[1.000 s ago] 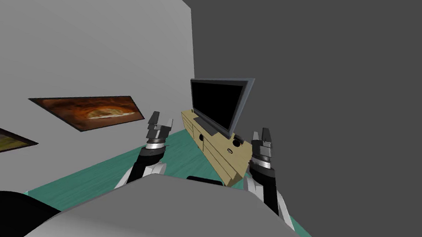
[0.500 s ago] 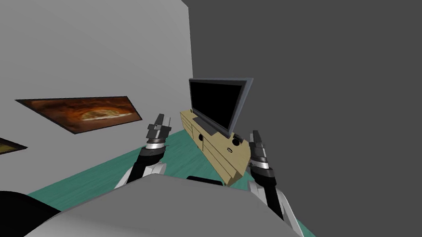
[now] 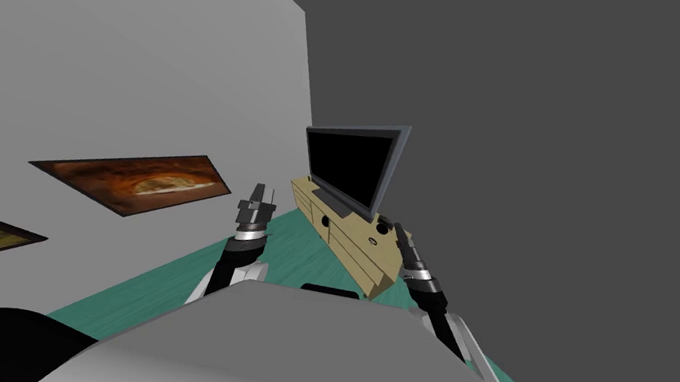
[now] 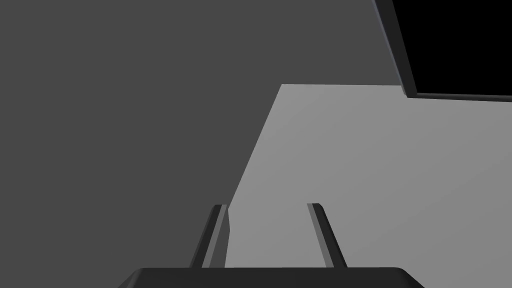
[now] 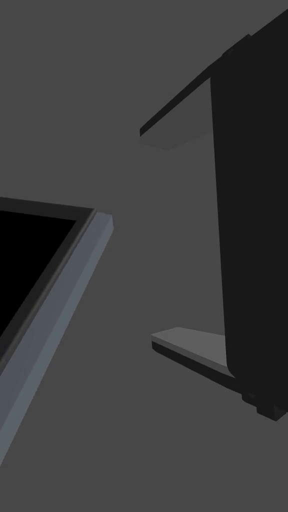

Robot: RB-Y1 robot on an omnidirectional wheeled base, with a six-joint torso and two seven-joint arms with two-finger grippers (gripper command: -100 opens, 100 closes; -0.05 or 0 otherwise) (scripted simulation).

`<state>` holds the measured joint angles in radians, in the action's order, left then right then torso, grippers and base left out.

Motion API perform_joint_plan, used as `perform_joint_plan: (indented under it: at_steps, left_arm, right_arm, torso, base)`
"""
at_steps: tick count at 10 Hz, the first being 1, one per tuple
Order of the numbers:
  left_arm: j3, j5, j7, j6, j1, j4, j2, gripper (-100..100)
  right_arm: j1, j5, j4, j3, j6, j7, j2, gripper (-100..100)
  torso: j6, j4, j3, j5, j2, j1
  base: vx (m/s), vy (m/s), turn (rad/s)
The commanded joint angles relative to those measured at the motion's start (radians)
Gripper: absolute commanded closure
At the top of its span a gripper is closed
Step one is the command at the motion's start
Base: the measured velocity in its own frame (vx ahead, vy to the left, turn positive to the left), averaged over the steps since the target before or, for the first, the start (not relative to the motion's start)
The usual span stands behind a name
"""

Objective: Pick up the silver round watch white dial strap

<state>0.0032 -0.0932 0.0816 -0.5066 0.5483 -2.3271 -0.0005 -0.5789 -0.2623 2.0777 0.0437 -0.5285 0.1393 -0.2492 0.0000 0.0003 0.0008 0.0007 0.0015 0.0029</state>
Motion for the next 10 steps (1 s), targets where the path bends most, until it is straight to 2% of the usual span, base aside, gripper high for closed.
perform_joint_plan:
  at_steps: [1,4,5,7,8,10]
  left_arm:
    - [0.000,0.000,0.000,0.000,0.000,0.000,0.000,0]
    - [0.000,0.000,0.000,0.000,0.000,0.000,0.000,0]
    - [0.000,0.000,0.000,0.000,0.000,0.000,0.000,0]
    - [0.000,0.000,0.000,0.000,0.000,0.000,0.000,0]
    - [0.000,0.000,0.000,0.000,0.000,0.000,0.000,0]
    - [0.000,0.000,0.000,0.000,0.000,0.000,0.000,0]
  right_arm:
    - [-0.001,-0.017,-0.031,0.002,0.006,0.006,-0.025,-100]
    - [-0.028,-0.099,-0.140,0.022,0.003,0.030,-0.116,-100]
    - [-0.028,-0.099,-0.156,0.022,0.003,0.030,-0.116,-100]
    - [-0.045,-0.159,-0.230,0.032,0.001,0.046,-0.173,-100]
    - [-0.045,-0.159,-0.251,0.032,0.001,0.046,-0.173,-100]
    - [-0.061,-0.223,-0.332,0.040,-0.001,0.063,-0.228,-100]
  torso:
    - [0.000,0.000,0.000,0.000,0.000,0.000]
    - [0.000,0.000,-0.001,0.000,-0.001,-0.001]
    - [0.000,0.000,-0.001,0.000,-0.001,0.000]
    - [0.000,0.000,-0.001,0.000,-0.001,-0.001]
    - [-0.001,0.000,-0.001,0.000,-0.001,0.000]
    - [0.000,0.000,-0.001,0.000,-0.001,-0.001]
  base:
    - [-0.007,0.031,0.014]
    - [-0.001,0.046,0.099]
    - [-0.005,0.044,0.049]
    - [-0.006,0.046,0.172]
    - [-0.004,0.031,0.053]
    - [-0.005,0.039,0.201]
